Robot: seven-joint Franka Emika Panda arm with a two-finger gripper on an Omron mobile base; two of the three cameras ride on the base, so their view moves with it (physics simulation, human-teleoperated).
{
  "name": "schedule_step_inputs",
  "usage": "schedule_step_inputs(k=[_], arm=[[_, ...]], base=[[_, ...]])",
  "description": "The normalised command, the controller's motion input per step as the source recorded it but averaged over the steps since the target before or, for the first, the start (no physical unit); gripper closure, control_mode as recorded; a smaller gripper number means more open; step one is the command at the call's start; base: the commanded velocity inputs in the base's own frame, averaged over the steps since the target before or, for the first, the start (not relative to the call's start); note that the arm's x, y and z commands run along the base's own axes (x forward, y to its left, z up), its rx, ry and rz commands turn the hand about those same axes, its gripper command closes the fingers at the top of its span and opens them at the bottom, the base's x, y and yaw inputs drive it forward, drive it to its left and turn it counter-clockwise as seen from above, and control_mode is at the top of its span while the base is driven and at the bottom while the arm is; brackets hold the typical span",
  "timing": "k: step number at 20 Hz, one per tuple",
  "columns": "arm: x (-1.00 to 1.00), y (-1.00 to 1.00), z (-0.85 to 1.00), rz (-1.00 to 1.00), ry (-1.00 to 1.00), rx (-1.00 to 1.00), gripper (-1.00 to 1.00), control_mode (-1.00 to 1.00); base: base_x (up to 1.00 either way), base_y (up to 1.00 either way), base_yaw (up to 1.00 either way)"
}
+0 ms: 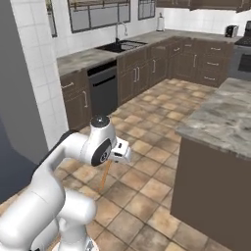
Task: Organize the utensils by type. Pick up the wooden spoons from the counter and place them in the open cabinet. Then pick up the metallic utensils from the counter and place them in the open drawer.
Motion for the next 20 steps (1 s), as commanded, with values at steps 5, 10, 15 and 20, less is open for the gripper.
schedule_step_inputs(k=[5,10,15,20], arm=[[0.00,0.00,0.00,0.00,0.00,0.00,1.00,1.00],[0.00,0.00,0.00,0.00,0.00,0.00,1.00,1.00],[0.00,0.00,0.00,0.00,0.00,0.00,1.00,1.00],[0.00,0.00,0.00,0.00,0.00,0.00,1.00,1.00]], base=[[0.98,0.20,-0.21],[1.00,0.38,-0.26],[0.99,0.51,-0.36],[0.97,0.52,-0.41]])
